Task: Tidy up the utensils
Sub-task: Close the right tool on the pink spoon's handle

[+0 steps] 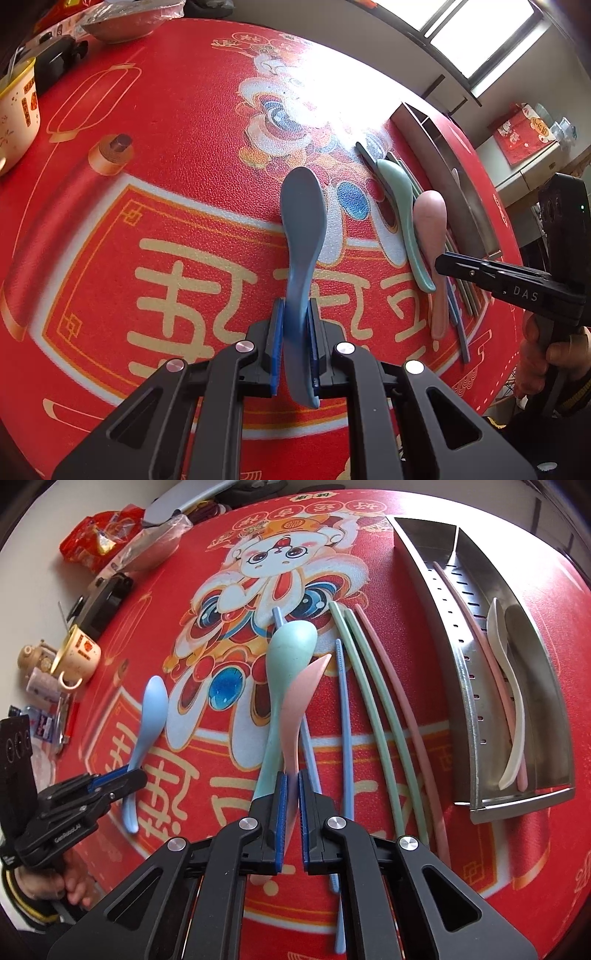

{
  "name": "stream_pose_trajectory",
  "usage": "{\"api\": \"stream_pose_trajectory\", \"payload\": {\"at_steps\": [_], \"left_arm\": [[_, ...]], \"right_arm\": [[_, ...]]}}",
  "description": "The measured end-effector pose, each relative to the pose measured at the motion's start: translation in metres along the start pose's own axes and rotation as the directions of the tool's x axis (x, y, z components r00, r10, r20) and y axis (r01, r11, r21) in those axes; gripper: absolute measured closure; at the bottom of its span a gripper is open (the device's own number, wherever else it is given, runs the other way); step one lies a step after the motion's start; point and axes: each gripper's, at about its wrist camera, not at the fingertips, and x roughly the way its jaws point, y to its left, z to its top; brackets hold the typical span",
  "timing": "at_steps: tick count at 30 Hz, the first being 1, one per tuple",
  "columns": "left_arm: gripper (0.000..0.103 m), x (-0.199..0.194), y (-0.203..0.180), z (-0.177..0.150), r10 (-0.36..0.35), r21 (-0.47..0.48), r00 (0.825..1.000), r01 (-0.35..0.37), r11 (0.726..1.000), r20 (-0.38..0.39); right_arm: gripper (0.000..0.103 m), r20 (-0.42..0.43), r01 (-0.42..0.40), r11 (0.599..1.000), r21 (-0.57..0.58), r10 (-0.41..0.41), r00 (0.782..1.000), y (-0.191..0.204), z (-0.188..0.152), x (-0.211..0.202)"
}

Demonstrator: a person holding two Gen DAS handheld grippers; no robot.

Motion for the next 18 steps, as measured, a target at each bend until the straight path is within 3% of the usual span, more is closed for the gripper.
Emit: {"api": "stream_pose_trajectory", "payload": {"at_steps": [18], "left_arm": [[0.090,-0.003,0.007,-0.002,-0.018,-0.014,1.000,0.018,1.000,0.007]], "right_arm": [[0.094,-0.042,-0.046,0.999,-0.018,0.045,0.998,0.007,-0.001,0.013]]}}
